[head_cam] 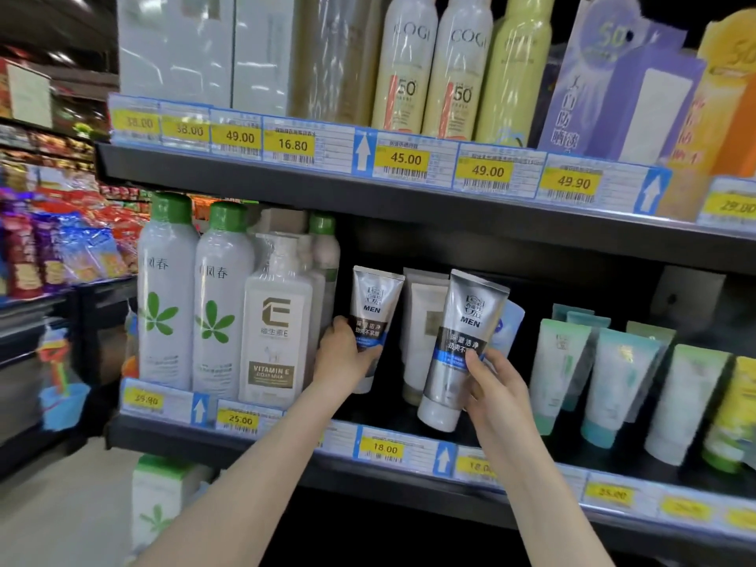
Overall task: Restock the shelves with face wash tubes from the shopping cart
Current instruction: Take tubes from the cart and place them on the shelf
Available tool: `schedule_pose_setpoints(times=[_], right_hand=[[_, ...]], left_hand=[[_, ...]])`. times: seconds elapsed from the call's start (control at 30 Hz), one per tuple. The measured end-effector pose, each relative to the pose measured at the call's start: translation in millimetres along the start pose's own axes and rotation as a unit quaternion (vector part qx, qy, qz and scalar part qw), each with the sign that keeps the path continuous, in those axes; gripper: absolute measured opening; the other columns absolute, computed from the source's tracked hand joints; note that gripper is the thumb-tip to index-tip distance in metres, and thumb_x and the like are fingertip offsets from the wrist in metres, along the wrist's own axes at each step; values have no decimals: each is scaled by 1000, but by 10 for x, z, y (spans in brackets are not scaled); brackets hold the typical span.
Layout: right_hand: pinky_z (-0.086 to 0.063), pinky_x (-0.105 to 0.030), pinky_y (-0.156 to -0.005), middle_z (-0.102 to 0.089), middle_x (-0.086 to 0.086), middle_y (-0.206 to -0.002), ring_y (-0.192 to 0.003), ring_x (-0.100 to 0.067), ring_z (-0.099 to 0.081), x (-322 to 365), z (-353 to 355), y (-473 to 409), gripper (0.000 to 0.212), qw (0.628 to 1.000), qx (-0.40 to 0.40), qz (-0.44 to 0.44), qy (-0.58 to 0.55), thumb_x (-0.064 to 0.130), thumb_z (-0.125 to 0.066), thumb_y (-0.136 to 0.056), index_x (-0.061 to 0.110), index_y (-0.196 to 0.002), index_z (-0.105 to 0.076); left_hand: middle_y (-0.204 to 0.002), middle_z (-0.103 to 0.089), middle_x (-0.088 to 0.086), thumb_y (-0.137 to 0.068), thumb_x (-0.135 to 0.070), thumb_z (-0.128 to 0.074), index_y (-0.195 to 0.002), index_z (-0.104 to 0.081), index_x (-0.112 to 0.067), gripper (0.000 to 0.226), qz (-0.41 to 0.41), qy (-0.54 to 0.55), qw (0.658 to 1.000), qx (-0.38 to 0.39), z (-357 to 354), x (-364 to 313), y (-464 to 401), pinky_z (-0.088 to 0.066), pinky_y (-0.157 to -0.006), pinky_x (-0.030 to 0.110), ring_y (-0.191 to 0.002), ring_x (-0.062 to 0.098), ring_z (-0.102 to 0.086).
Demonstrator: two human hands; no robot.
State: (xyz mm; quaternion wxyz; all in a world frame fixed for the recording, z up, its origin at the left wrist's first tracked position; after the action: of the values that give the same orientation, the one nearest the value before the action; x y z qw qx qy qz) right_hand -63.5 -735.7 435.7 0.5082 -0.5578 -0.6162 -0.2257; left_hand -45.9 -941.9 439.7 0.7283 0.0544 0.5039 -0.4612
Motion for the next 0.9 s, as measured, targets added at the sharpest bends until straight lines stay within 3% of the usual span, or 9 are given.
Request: schedule_pose_setpoints(times=[0.3, 0.9], right_hand=[[-51, -37, -89, -71, -2, -101, -99, -19, -66, -51, -4, -40, 18, 1000, 25, -1, 10, 10, -53, -92, 13, -107, -62], [-51, -30, -85, -69, 0, -98, -95, -13, -65, -69, -6, -51, 18, 998, 27, 8, 49, 9, -55, -91, 16, -107, -59]], left_hand=[[-126, -55, 15, -79, -21, -73, -120, -43, -2, 54, 11, 14, 999, 35, -89, 83, -73, -45, -92, 33, -115, 27, -54], [-136, -47, 15, -87, -22, -64, -134, -32, -2, 60, 15, -7, 997, 71, -75, 84, 13, -39, -95, 28, -123, 27, -47]])
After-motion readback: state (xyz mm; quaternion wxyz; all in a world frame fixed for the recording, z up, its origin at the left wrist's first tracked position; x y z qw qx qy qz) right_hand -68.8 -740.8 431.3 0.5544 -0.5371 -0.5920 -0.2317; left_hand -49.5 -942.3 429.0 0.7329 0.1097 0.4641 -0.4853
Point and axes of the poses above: each hand's wrist, its own y-axis away from the middle knuckle, its own z-axis out of the back of the hand, x = y × z, the point moved 7 cm from there along -y, towards the middle knuckle
